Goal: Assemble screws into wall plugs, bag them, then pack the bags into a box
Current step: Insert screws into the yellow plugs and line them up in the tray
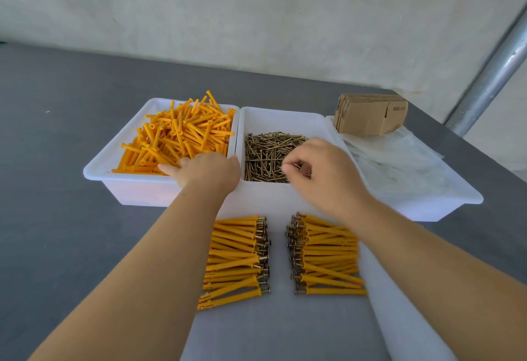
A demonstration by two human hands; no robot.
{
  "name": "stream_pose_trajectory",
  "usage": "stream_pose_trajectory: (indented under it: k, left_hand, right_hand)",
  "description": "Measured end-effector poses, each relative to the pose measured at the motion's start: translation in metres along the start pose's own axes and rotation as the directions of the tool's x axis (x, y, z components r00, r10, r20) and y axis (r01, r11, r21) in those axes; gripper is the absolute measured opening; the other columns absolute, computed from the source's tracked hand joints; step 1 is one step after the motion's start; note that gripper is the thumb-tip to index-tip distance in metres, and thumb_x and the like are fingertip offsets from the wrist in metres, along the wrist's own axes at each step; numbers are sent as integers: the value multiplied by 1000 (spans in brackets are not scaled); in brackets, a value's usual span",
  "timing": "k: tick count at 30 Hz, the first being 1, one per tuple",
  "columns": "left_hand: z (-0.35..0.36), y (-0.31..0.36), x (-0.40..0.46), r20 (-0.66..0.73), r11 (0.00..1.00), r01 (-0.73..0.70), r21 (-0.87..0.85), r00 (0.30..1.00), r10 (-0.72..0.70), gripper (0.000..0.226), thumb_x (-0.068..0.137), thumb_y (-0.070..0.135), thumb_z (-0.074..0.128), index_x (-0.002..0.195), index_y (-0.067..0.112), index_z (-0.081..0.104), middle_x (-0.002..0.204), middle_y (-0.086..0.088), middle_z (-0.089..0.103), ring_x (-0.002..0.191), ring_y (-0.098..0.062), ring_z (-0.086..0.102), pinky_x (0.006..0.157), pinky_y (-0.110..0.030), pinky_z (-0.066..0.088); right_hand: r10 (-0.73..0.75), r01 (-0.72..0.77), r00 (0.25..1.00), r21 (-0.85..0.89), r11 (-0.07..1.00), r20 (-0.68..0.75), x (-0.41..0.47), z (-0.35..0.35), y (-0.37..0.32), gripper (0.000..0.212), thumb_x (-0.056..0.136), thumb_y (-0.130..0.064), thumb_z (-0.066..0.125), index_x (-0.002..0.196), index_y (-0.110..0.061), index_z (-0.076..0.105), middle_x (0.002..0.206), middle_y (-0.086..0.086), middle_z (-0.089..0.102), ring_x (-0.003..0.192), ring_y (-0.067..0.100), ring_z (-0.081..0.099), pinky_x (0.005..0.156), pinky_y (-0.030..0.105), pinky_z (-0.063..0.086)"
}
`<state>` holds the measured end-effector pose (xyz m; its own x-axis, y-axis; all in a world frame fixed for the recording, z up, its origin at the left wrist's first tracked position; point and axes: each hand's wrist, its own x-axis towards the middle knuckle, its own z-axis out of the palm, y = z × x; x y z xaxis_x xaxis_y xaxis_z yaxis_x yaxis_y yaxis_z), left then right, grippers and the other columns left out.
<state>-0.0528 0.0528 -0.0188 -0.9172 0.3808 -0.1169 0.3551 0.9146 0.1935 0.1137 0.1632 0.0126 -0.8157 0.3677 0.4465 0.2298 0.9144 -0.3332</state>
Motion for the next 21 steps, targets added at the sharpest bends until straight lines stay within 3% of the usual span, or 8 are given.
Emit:
stream_pose_trajectory:
  k: [3, 6, 8, 10, 14, 17, 19, 21]
  left_hand:
    - [-1, -1, 1, 75, 999, 8, 33, 997, -10, 75, 96, 62, 7, 119, 18, 64, 132, -14, 58, 132, -41, 40, 111, -69, 0]
    - [-1, -2, 0, 66, 999, -26, 30, 998, 24, 77, 95, 65, 7, 121, 16, 62, 129, -13, 59, 126, -38, 47, 110, -61, 17]
    - [-2, -3, 0, 42, 998, -53, 20, 998, 52, 74, 96, 65, 10, 113, 15, 63, 122, -13, 60, 119, -36, 50, 105, -56, 28]
    - [-3, -6, 1, 25, 996, -91, -6, 996, 91, 68, 97, 64, 14, 93, 14, 60, 108, -11, 61, 108, -33, 54, 100, -52, 37]
    - [-11, -14, 3, 50, 969, -238, -60, 969, 241, 57, 102, 54, 26, 67, 15, 47, 76, -5, 52, 78, -23, 52, 80, -39, 48]
    - [-20, -25, 4, 76, 940, -324, -107, 940, 333, 45, 100, 39, 43, 68, 8, 54, 70, -4, 52, 66, -18, 49, 58, -28, 39]
    - [-27, -31, 1, 71, 924, -352, -151, 928, 365, 32, 95, 34, 52, 77, 9, 60, 76, -6, 56, 71, -20, 51, 60, -27, 39]
    - [-33, -33, -5, 56, 917, -373, -142, 922, 383, 23, 92, 31, 58, 84, 10, 64, 83, -6, 58, 78, -20, 53, 67, -29, 42]
  right_hand:
    - [262, -218, 940, -203, 954, 218, 30, -3, 36, 33, 92, -39, 63, 122, -27, 64, 114, -2, 57, 98, 17, 58, 80, 29, 42]
    - [456, -350, 764, -301, 887, 456, 52, 2, 50, 57, 92, -39, 65, 143, -19, 48, 142, 7, 51, 125, 27, 52, 94, 33, 45]
    - [476, -338, 651, -336, 879, 591, 63, 12, 42, 64, 93, -39, 64, 149, -18, 41, 152, 6, 41, 132, 28, 46, 99, 36, 45]
    - [468, -224, 587, -423, 878, 661, 68, 24, 31, 58, 95, -38, 60, 146, -14, 46, 149, 7, 46, 131, 27, 48, 104, 37, 44]
    - [433, -282, 652, -331, 900, 622, 66, 30, 31, 35, 94, -24, 64, 127, -14, 67, 130, 6, 62, 119, 24, 57, 101, 33, 47]
    - [398, -362, 759, -175, 916, 515, 57, 31, 37, 18, 90, -14, 68, 106, -15, 77, 114, 2, 71, 110, 21, 62, 96, 33, 49]
    - [399, -377, 786, -145, 915, 472, 56, 32, 37, 14, 89, -11, 68, 97, -12, 79, 106, 4, 73, 105, 23, 63, 95, 36, 52]
    - [421, -365, 754, -212, 907, 504, 57, 34, 36, 19, 91, -18, 68, 103, -6, 76, 109, 10, 72, 106, 26, 63, 96, 39, 52]
